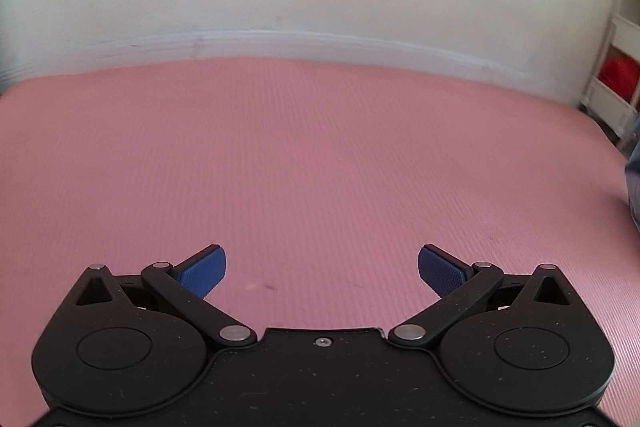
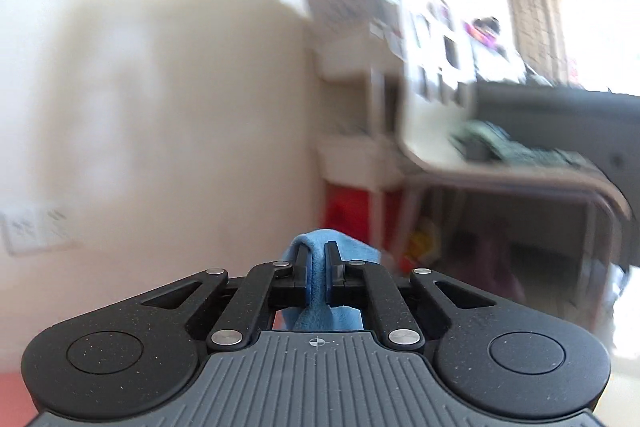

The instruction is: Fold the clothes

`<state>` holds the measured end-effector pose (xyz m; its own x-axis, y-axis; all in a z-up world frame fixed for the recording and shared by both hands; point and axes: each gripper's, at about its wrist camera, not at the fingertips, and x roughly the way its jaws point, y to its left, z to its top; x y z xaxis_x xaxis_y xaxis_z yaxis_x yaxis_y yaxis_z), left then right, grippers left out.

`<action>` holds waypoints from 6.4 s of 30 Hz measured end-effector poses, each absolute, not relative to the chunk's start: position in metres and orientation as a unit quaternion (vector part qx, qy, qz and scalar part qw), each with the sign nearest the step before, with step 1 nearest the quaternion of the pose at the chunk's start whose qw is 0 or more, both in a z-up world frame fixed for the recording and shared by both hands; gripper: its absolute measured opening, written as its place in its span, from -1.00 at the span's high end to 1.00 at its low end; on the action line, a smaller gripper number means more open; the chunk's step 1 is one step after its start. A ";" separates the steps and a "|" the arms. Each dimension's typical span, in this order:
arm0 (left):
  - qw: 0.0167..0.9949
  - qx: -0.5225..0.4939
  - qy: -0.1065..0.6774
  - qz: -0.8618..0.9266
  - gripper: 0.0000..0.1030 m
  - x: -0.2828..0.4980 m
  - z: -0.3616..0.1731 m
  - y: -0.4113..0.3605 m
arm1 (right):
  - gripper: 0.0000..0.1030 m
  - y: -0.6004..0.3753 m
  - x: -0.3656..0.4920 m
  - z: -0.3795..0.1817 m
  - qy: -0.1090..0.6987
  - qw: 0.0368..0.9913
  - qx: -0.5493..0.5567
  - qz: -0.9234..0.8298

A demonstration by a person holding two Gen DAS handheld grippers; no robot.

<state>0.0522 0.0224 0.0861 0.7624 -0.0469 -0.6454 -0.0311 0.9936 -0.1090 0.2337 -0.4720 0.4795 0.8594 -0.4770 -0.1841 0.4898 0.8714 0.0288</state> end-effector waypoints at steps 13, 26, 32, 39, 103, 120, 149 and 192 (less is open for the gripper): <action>0.937 -0.071 0.340 0.027 -0.98 0.052 0.108 0.040 | 0.97 -0.348 0.276 0.534 0.073 0.995 0.009 -0.068; 0.934 -0.039 0.355 0.014 -0.98 0.048 0.106 0.028 | 0.91 -0.387 0.256 0.403 0.272 0.956 0.054 -0.099; 0.929 -0.031 0.368 0.020 -0.98 0.050 0.103 0.023 | 0.22 -0.416 0.216 0.303 0.369 0.910 0.100 -0.157; 0.925 -0.019 0.380 0.008 -0.98 0.062 0.097 0.008 | -0.28 -0.425 0.225 0.267 0.366 0.895 0.191 -0.170; 0.917 -0.127 0.368 -0.089 -0.97 0.127 0.060 0.108 | 0.16 -0.170 0.139 0.211 0.423 0.875 0.186 -0.145; 0.928 -0.129 0.341 -0.076 -0.97 0.119 0.089 0.127 | 0.88 -0.196 0.140 0.214 0.351 0.840 0.371 -0.183; 0.928 -0.146 0.340 0.042 -0.97 0.104 0.123 0.230 | 0.34 0.011 0.127 0.261 0.348 0.936 -0.001 0.056; 0.906 -0.081 0.407 -0.085 -0.97 0.098 0.095 0.155 | 0.58 0.044 0.096 0.242 0.490 0.789 0.006 0.370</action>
